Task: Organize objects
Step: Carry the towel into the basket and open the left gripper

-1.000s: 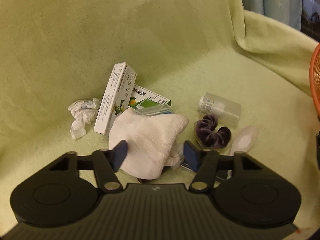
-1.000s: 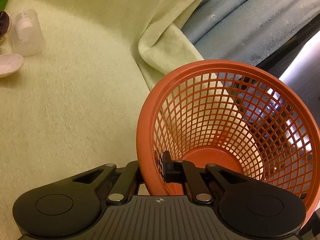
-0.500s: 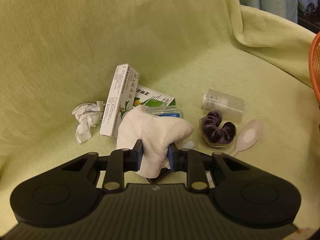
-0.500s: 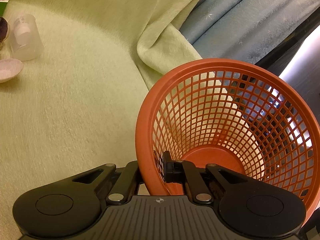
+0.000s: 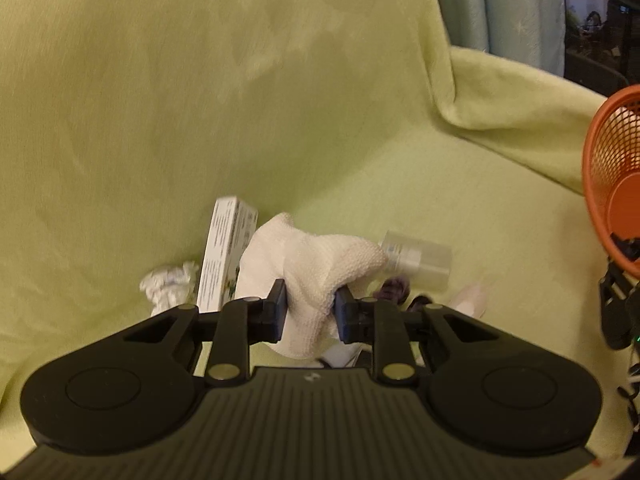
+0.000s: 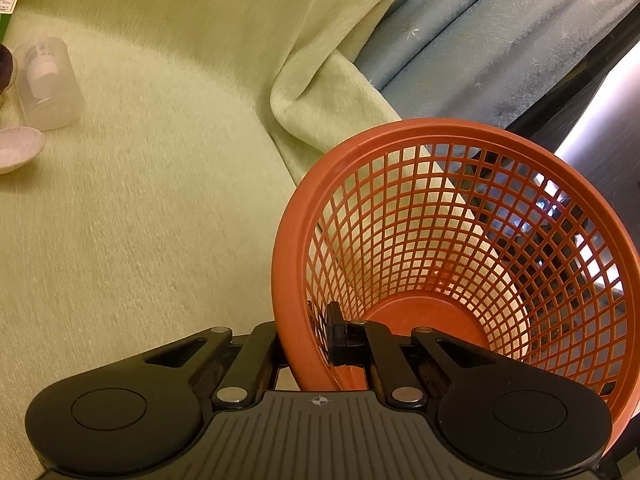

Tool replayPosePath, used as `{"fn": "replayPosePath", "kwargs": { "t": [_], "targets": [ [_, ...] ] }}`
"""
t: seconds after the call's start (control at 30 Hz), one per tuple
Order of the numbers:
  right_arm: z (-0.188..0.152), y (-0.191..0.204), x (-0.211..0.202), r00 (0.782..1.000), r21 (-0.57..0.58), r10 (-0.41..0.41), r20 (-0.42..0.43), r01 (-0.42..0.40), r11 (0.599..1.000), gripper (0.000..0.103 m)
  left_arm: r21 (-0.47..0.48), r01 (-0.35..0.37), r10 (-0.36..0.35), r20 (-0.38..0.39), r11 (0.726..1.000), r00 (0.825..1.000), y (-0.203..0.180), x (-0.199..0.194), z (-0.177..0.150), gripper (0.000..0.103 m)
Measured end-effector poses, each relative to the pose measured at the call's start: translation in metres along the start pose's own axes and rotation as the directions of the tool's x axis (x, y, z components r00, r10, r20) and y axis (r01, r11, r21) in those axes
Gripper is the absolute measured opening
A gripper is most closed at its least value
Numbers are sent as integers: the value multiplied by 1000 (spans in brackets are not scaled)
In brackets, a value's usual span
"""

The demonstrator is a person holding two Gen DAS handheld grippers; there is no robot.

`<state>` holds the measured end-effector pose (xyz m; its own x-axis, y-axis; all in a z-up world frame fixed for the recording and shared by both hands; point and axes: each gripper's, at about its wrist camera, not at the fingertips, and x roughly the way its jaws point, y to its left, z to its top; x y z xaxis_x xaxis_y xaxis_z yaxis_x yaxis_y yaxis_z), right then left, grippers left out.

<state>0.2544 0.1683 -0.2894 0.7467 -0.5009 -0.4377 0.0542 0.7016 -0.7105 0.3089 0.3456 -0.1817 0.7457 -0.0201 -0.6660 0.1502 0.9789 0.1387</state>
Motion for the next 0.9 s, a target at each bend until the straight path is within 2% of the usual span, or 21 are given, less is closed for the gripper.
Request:
{"fn": "replayPosePath", "kwargs": {
  "t": [0.23, 0.43, 0.67, 0.9],
  "targets": [
    [0, 0, 0, 1000, 1, -1, -2, 1, 1000, 2, 46, 83, -84, 35, 996, 996, -19, -5, 27, 20],
    [0, 1, -1, 1000, 6, 0, -1, 0, 1000, 2, 91, 168, -173, 55, 982, 983, -42, -5, 44, 20],
    [2, 2, -2, 1000, 9, 1, -1, -1, 1000, 2, 142, 257, -267, 58, 956, 962, -72, -3, 63, 20],
    [2, 1, -3, 1000, 19, 4, -3, -4, 1000, 2, 151, 354, -365, 49, 923, 930, -95, 2, 81, 20]
  ]
}}
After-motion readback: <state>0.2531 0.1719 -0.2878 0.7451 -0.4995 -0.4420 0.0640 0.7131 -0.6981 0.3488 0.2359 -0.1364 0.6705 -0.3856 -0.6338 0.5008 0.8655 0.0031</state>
